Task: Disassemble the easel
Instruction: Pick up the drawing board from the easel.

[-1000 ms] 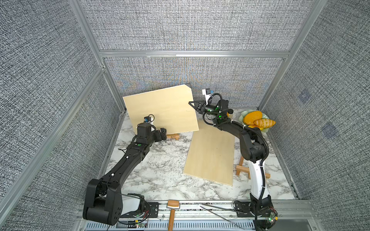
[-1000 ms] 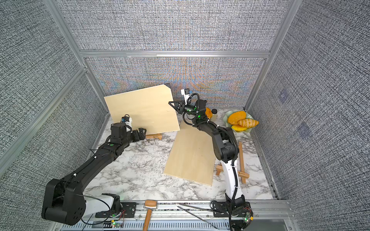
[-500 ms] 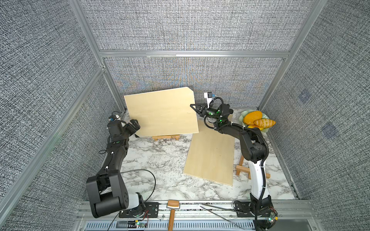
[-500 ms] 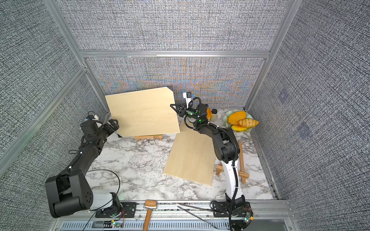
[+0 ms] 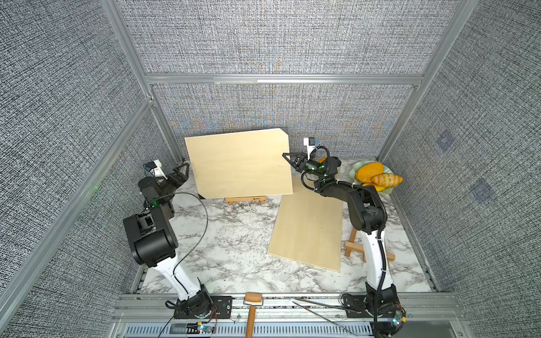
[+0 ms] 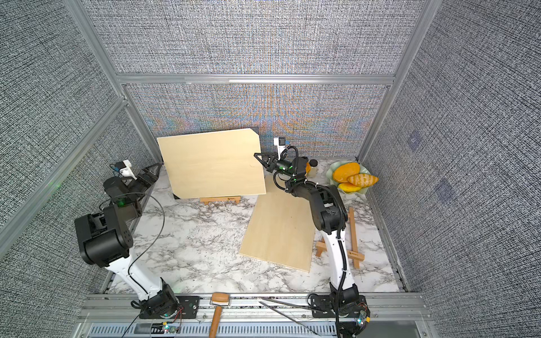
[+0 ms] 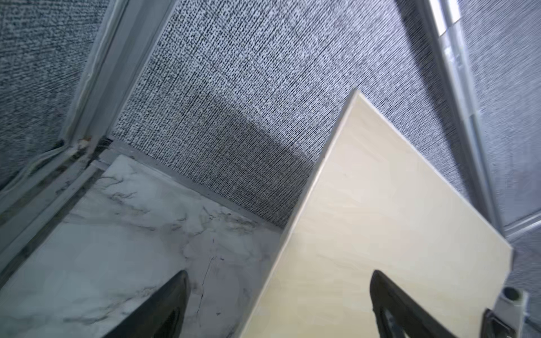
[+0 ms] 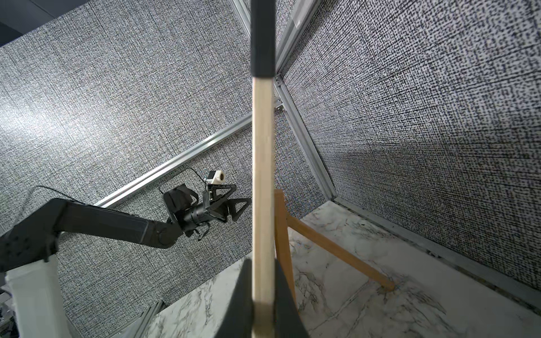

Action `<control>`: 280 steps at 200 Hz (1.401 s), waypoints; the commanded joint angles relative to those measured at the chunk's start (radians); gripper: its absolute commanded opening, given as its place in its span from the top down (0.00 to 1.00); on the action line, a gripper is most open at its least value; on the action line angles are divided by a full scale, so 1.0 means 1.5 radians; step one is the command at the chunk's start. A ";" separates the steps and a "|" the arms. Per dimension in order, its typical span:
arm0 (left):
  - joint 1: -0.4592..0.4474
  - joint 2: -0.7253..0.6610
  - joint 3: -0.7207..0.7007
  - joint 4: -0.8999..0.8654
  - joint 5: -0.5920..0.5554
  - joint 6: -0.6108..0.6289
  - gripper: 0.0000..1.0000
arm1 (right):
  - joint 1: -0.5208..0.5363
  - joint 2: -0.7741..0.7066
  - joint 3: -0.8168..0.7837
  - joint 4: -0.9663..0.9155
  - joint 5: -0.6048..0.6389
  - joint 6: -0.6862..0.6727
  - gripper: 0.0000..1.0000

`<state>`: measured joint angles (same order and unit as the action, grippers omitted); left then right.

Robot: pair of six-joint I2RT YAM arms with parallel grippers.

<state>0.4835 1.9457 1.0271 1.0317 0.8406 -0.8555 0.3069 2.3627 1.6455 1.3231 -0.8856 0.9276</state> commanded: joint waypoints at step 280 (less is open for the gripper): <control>-0.023 0.278 0.308 0.495 0.403 -0.363 0.61 | 0.001 0.041 0.094 -0.048 -0.021 0.097 1.00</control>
<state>0.4496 2.3909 1.4738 1.5810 1.4334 -1.3579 0.3042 2.4447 1.7733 1.2999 -0.9283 1.0477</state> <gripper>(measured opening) 0.424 0.095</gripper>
